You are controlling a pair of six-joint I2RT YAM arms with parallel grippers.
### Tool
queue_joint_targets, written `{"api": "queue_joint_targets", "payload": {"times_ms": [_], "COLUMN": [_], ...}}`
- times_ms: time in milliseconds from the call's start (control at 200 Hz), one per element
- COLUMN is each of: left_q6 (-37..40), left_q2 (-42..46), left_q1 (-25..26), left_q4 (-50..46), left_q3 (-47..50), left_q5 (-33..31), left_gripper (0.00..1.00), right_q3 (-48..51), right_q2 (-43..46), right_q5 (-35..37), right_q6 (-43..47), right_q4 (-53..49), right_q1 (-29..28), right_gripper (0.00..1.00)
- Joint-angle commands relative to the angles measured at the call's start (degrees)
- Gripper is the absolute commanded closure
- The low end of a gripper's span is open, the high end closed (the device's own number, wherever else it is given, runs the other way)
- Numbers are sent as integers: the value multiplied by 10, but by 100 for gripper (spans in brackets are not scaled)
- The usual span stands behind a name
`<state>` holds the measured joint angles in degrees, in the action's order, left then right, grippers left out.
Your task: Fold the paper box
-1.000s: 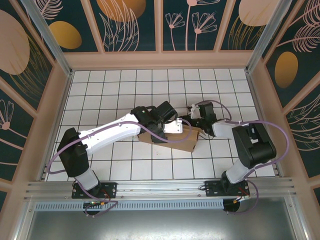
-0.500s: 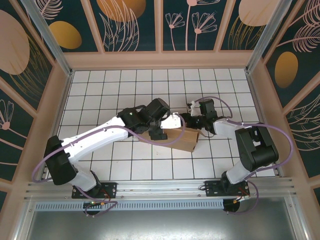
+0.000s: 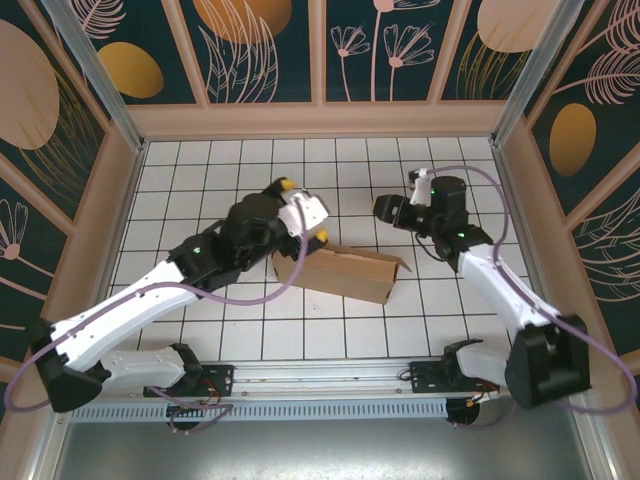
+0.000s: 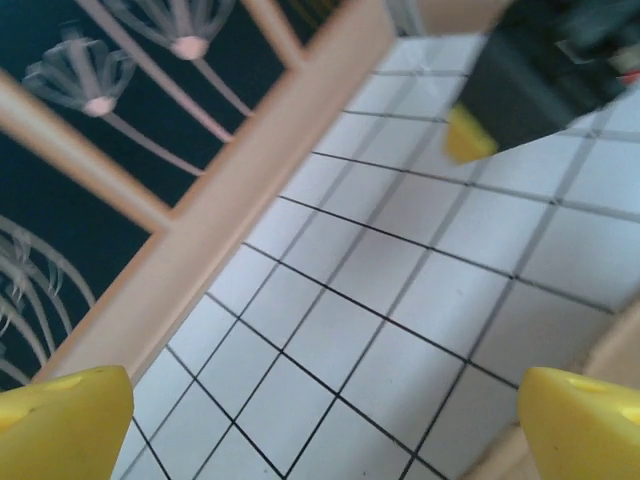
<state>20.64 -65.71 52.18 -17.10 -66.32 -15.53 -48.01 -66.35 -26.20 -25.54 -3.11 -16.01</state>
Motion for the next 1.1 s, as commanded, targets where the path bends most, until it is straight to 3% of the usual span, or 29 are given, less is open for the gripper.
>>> {"api": "queue_joint_targets", "payload": {"times_ms": [0, 115, 210, 365, 560, 811, 921, 1096], "left_q6": [-130, -198, -220, -188, -146, -151, -150, -116], "left_q2": [26, 35, 65, 100, 164, 135, 133, 152], "left_q1": [-50, -119, -143, -163, -178, -180, -182, -182], "left_q4": [59, -5, -14, -35, -20, -4, -5, -2], "left_q3": [19, 25, 66, 114, 180, 187, 187, 209], "left_q5": [-16, 44, 78, 115, 124, 105, 131, 150], "left_gripper": [9, 21, 13, 15, 18, 27, 32, 32], "right_q3": [-41, -54, -71, -118, -142, -121, -122, -112], "right_q2": [41, 104, 168, 208, 232, 230, 213, 199], "right_q5": [79, 86, 150, 131, 81, 96, 96, 141], "right_q6": [49, 137, 213, 296, 348, 377, 382, 411], "right_q4": [-112, -196, -267, -368, -435, -445, -450, -479], "right_q1": [-5, -36, -85, -95, -95, -111, -117, -137], "right_gripper": [53, 53, 54, 54, 54, 54, 54, 53]}}
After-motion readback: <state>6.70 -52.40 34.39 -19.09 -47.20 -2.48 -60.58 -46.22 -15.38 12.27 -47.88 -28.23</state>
